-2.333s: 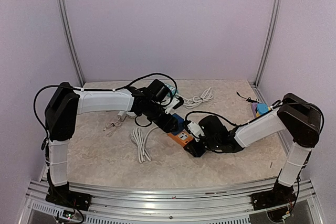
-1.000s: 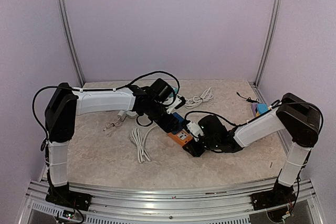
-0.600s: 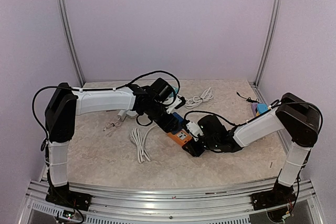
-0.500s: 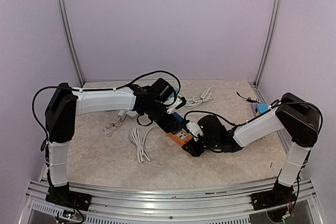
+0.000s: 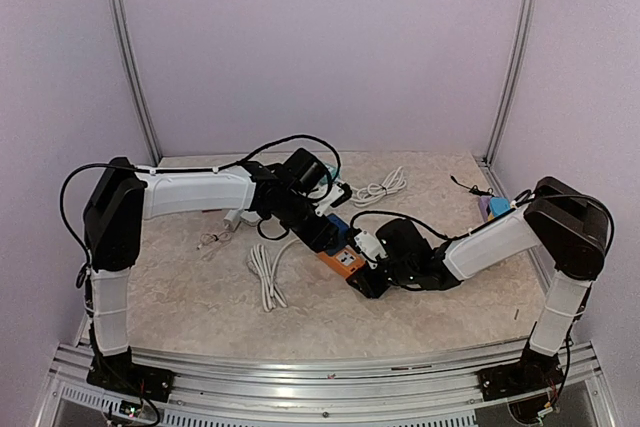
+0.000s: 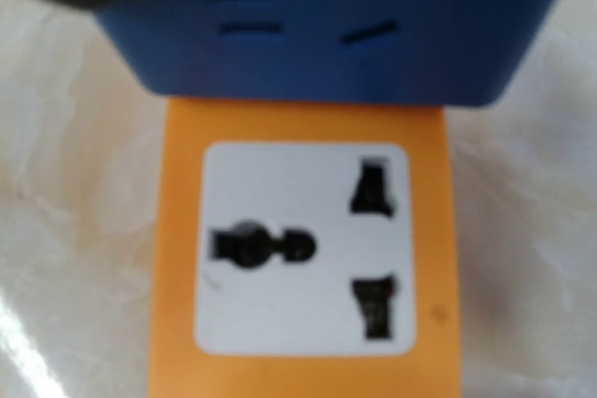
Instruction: Pull the plug off the socket
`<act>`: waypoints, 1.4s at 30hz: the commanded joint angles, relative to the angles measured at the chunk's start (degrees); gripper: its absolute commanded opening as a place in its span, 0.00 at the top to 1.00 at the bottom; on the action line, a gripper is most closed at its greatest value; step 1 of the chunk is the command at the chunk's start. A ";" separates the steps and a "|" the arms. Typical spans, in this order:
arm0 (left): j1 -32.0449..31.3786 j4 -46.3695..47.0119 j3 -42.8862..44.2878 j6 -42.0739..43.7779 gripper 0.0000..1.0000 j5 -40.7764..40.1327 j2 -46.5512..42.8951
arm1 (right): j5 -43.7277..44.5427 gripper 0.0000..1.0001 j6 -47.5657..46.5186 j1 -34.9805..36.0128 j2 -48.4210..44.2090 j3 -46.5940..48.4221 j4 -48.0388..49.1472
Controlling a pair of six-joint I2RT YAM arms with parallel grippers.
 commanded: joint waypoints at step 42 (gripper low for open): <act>-3.71 -11.36 13.06 3.38 0.87 5.25 1.90 | 2.08 1.00 -0.72 -0.45 4.17 0.94 -7.79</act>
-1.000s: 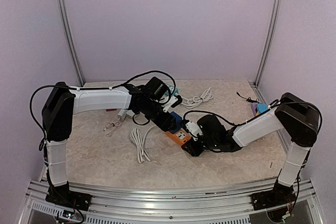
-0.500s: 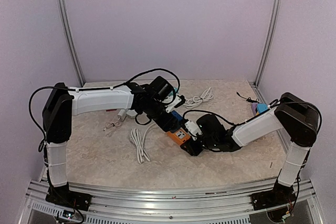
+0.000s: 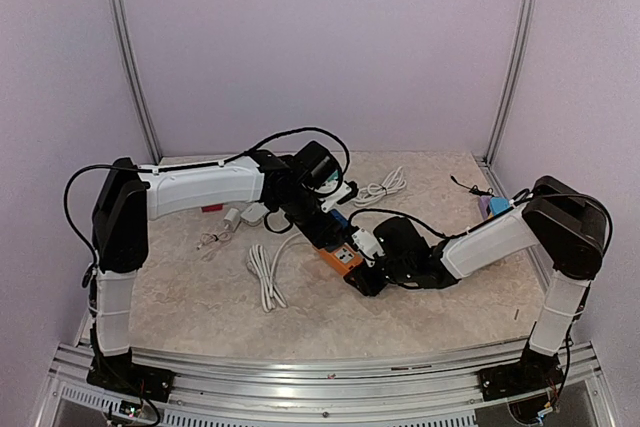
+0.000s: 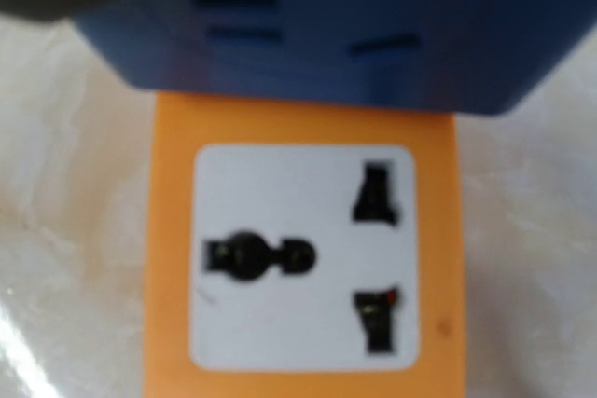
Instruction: Pull the plug off the socket
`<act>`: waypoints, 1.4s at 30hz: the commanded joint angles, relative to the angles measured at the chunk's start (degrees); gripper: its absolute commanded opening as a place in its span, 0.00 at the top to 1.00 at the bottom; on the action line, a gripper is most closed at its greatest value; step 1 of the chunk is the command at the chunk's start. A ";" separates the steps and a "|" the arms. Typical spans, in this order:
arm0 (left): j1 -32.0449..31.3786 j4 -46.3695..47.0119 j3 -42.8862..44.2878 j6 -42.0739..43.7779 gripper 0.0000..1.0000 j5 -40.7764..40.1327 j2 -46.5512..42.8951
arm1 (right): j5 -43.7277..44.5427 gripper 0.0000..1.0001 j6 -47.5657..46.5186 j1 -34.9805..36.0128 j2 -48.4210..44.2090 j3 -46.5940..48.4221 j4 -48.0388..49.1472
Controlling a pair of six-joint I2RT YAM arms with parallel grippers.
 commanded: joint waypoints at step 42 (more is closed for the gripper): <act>-3.04 6.20 1.67 3.26 0.89 10.38 -6.80 | 1.22 1.00 -0.27 -0.60 5.92 1.42 -9.21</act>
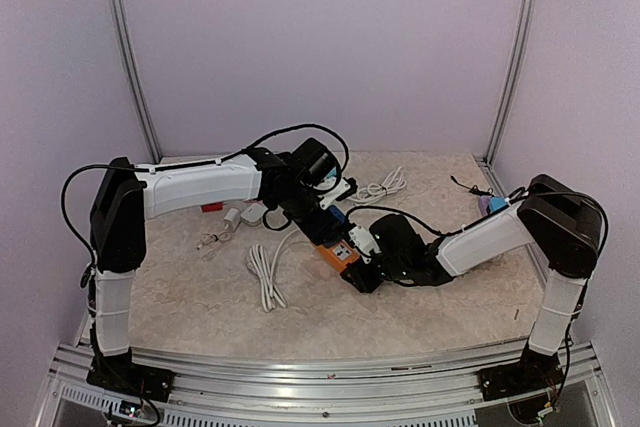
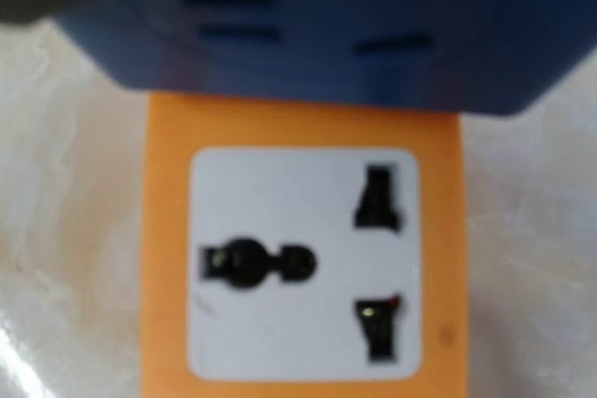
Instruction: Pull the plug off the socket
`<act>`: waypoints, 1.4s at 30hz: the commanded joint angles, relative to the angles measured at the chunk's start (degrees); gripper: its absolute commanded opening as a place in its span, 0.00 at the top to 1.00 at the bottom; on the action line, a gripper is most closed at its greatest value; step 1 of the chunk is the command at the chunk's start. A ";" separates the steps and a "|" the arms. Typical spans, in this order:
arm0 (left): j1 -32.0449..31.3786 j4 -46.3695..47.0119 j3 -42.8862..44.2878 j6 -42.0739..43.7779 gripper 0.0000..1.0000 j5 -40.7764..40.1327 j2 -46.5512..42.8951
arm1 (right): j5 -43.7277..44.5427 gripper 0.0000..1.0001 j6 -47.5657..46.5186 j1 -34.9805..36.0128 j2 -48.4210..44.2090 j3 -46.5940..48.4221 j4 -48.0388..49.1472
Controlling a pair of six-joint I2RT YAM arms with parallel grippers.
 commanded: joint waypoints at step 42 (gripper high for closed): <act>-1.17 10.00 -4.63 -3.74 0.90 17.65 -6.21 | -0.80 0.89 -2.77 -0.59 -4.81 -6.00 -2.96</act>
